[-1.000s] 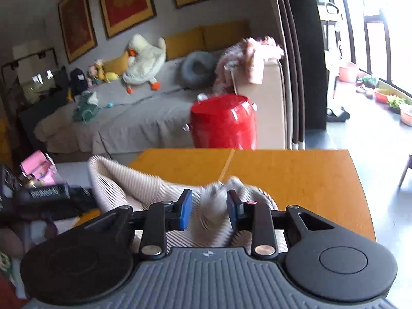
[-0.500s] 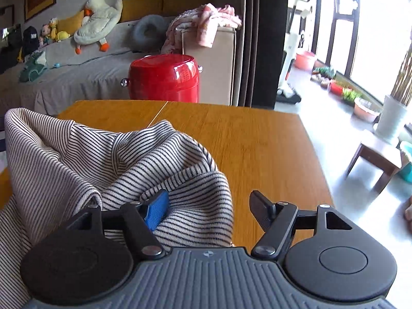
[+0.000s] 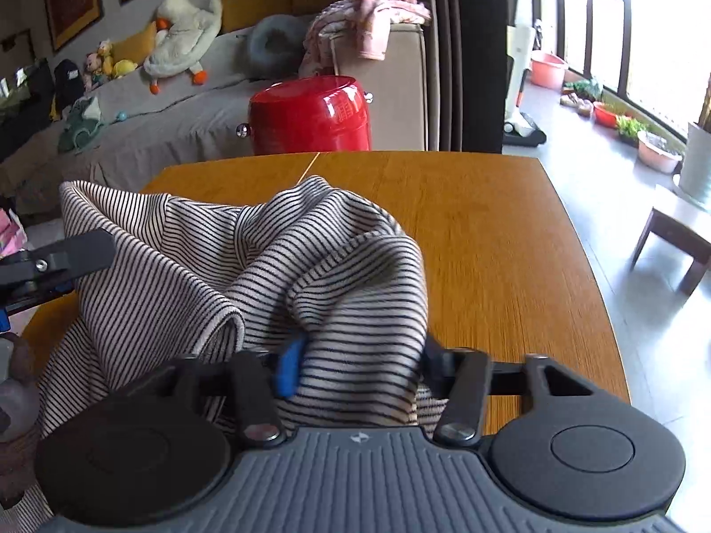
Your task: Fold clothes
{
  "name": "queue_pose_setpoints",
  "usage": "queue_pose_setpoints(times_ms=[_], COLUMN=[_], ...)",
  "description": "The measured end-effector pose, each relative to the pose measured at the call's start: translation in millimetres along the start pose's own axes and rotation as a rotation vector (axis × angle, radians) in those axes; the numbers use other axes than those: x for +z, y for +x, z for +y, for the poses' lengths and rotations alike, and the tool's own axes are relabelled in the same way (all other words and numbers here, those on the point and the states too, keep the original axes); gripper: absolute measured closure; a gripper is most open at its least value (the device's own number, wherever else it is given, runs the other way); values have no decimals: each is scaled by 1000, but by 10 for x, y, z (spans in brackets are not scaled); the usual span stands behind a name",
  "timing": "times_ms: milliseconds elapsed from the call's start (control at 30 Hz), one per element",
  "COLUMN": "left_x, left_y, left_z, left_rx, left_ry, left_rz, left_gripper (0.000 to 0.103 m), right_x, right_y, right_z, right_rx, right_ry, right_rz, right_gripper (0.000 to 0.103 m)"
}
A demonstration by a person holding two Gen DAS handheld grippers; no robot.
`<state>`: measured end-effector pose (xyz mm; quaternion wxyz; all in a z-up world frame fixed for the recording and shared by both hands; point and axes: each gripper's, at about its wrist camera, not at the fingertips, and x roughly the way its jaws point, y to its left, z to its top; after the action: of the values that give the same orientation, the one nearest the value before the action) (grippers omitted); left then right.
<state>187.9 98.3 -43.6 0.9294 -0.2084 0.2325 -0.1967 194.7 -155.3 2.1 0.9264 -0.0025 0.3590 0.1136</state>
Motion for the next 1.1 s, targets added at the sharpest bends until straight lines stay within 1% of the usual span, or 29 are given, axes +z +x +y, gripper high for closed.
queue_pose_setpoints(times_ms=[33, 67, 100, 167, 233, 367, 433, 500, 600, 633, 667, 733, 767, 800, 867, 900, 933, 967, 1000, 1067, 1100], left_x=[-22, -14, -8, -5, -9, -26, -31, -39, -39, -37, -36, -35, -34, -27, -10, 16, 49, 103, 158, 271, 345], left_y=[26, 27, 27, 20, 13, 0, -4, -9, -12, -8, -1, 7, 7, 10, 14, 7, -4, -29, -54, -98, -105], left_z=[38, 71, 99, 124, 117, 96, 100, 119, 151, 163, 173, 187, 190, 197, 214, 229, 244, 258, 271, 305, 345], left_rx=[16, 21, 25, 29, 27, 19, 13, 7, 0, -1, -2, -7, -10, -13, -16, -7, 9, 42, 75, 141, 172], left_ry=[-6, -24, -38, -47, -40, -26, -29, -38, -57, -65, -72, -80, -82, -87, -96, -101, -98, -73, -49, -3, 11], left_rz=[8, 9, 11, 14, 15, 23, 32, 40, 48, 53, 59, 67, 69, 74, 81, 79, 72, 54, 35, 1, -9], left_gripper=[9, 9, 8, 8, 6, 4, 4, 3, 1, 0, 0, 0, 0, 0, 0, 0, 0, 0, 0, 0, 0], right_x=[71, 153, 260, 472, 598, 516, 432, 367, 362, 377, 402, 452, 471, 476, 462, 441, 408, 371, 347, 338, 347], right_y=[4, -6, -30, -64, -37, 226, 342, 421, 367, 275, 159, -46, -96, -85, 10, 95, 161, 221, 240, 200, 162], right_z=[10, 4, -4, -5, -26, -78, -157, -263, -317, -328, -346, -341, -329, -322, -326, -338, -348, -359, -368, -388, -404], right_rx=[0, 0, -13, -63, -92, -182, -210, -226, -236, -211, -163, -121, -124, -145, -200, -230, -248, -262, -259, -221, -201], right_ry=[-2, 6, 7, -15, -30, -77, -74, -53, -59, -35, -1, 15, 0, -25, -79, -108, -130, -150, -156, -137, -120], right_rz=[-15, -38, -78, -147, -163, -93, -69, -57, -91, -119, -159, -218, -230, -220, -175, -140, -120, -105, -104, -123, -134], right_gripper=[79, 83, 91, 91, 92, 92, 92, 92, 91, 91, 91, 91, 91, 91, 91, 91, 88, 87, 86, 85, 81])
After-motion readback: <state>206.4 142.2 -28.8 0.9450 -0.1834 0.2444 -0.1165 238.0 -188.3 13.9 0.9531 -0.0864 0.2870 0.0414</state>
